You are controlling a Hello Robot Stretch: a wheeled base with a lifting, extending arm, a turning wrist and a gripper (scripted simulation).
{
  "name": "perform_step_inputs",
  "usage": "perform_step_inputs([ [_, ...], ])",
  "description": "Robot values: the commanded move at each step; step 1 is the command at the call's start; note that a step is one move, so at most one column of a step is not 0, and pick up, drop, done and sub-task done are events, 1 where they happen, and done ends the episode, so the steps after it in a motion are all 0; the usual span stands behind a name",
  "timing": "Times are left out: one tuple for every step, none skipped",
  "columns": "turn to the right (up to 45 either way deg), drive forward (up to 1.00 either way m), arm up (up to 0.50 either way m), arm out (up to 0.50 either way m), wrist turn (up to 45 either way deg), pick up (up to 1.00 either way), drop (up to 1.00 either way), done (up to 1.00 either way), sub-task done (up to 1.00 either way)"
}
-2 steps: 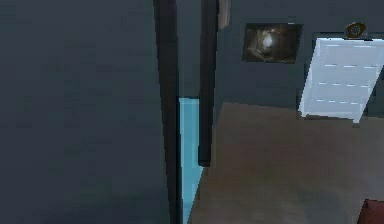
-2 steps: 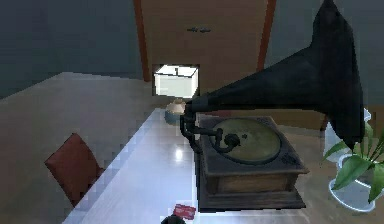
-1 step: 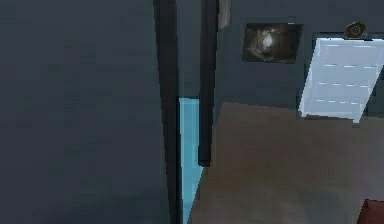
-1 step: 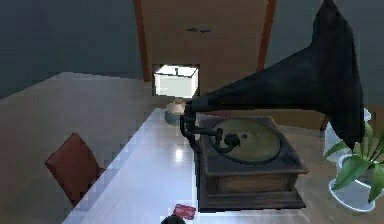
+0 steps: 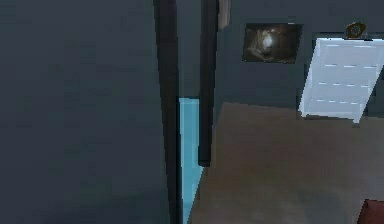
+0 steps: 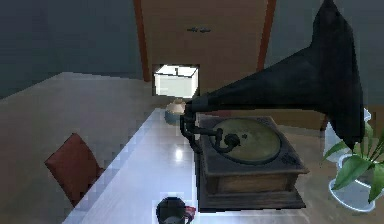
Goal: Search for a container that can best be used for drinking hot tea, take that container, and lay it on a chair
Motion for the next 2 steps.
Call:
perform_step_inputs([
  [12.0, 0.0, 0.0, 0.0, 0.0, 0.0, 0.0, 0.0, 0.0],
  [0.0, 0.75, 0.0, 0.0, 0.0, 0.0, 0.0, 0.0, 0.0],
])
